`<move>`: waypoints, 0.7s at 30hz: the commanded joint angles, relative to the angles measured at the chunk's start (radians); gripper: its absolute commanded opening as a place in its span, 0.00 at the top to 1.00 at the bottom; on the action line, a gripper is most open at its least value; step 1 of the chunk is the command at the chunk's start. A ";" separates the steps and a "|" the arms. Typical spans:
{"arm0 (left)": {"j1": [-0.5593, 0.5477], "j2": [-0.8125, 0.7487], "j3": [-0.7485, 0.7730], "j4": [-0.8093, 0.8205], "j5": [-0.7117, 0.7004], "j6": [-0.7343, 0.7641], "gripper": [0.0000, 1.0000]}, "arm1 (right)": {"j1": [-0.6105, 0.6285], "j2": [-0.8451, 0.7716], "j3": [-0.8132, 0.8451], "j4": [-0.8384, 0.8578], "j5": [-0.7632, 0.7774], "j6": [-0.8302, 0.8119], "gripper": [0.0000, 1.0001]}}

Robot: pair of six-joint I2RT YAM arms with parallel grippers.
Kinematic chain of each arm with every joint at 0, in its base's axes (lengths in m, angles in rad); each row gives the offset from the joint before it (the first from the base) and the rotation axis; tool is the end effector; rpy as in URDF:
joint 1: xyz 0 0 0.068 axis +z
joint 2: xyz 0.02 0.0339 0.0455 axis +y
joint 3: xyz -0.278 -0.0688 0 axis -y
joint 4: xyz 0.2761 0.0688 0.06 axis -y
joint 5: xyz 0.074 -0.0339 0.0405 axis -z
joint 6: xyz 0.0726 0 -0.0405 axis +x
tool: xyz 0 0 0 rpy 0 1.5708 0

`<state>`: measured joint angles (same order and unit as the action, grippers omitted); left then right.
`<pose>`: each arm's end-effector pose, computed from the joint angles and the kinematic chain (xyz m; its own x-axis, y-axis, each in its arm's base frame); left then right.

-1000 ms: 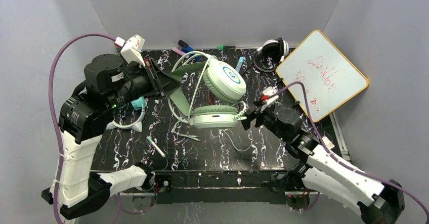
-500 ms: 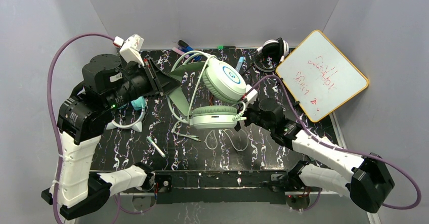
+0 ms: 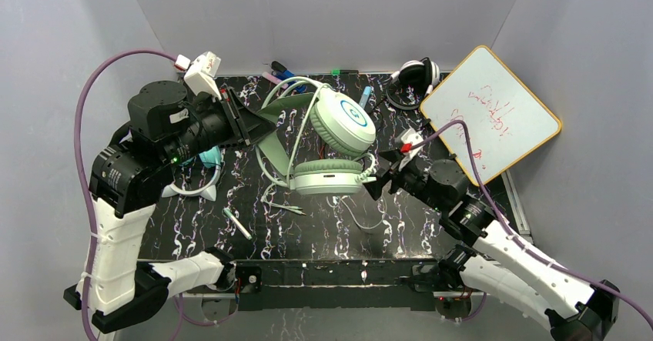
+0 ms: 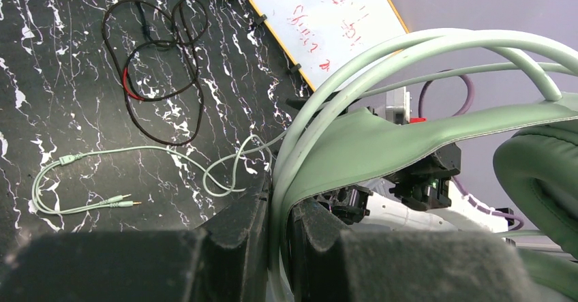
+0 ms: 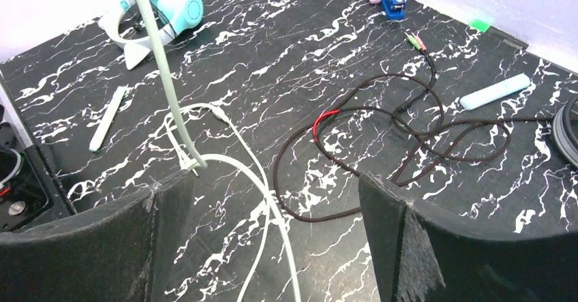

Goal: Wrap the headphones
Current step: Wrap the headphones cable around the headphones.

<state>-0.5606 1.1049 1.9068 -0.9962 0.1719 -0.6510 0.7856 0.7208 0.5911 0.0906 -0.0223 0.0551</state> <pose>0.1516 -0.1098 0.5739 -0.5337 -0.3699 -0.7605 0.4307 0.6550 -0.6209 0.1679 0.1703 0.3150 -0.0674 0.0104 -0.9977 -0.7202 0.6915 0.0559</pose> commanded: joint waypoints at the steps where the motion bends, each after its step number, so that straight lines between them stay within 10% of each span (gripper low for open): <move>1: -0.002 -0.016 0.039 0.050 0.028 -0.033 1.00 | -0.001 -0.024 -0.007 -0.079 0.001 0.027 0.01; 16: -0.002 -0.014 0.050 0.042 0.018 -0.045 1.00 | 0.000 0.208 0.007 -0.015 -0.123 0.006 0.13; 21: -0.002 -0.007 0.064 0.035 0.012 -0.043 1.00 | 0.000 0.245 0.011 0.054 -0.113 0.016 0.55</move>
<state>-0.5606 1.1053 1.9163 -1.0016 0.1696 -0.6552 0.7856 0.9569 0.5793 0.0368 -0.1104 0.0704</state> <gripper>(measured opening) 0.108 0.602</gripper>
